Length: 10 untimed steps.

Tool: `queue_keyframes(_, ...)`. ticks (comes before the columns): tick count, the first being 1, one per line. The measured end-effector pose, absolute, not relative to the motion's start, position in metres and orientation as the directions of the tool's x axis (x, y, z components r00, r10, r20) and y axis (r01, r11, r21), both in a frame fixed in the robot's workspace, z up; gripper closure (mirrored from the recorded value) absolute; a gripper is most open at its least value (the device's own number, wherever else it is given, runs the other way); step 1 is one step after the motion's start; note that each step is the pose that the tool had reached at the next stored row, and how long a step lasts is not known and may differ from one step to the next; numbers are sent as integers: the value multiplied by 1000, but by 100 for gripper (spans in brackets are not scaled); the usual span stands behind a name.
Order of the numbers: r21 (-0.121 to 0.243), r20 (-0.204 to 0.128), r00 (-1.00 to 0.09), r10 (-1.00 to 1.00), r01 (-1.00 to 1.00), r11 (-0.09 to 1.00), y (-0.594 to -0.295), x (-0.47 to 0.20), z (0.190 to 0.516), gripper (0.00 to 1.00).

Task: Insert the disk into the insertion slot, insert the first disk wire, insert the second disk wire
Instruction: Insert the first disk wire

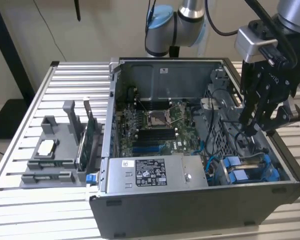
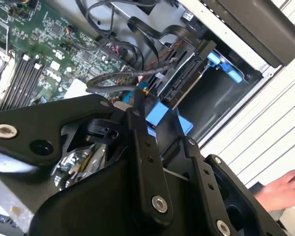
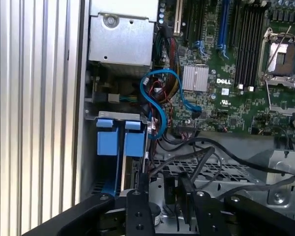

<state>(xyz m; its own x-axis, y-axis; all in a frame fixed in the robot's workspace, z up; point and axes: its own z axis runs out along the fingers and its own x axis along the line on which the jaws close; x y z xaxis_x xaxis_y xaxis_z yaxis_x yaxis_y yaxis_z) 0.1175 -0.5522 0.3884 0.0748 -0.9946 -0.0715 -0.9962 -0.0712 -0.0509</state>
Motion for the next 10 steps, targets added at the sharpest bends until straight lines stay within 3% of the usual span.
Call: queue_keyframes(10, -71, -85, 105, -991, -993, -99, -552, 117, 388, 63)
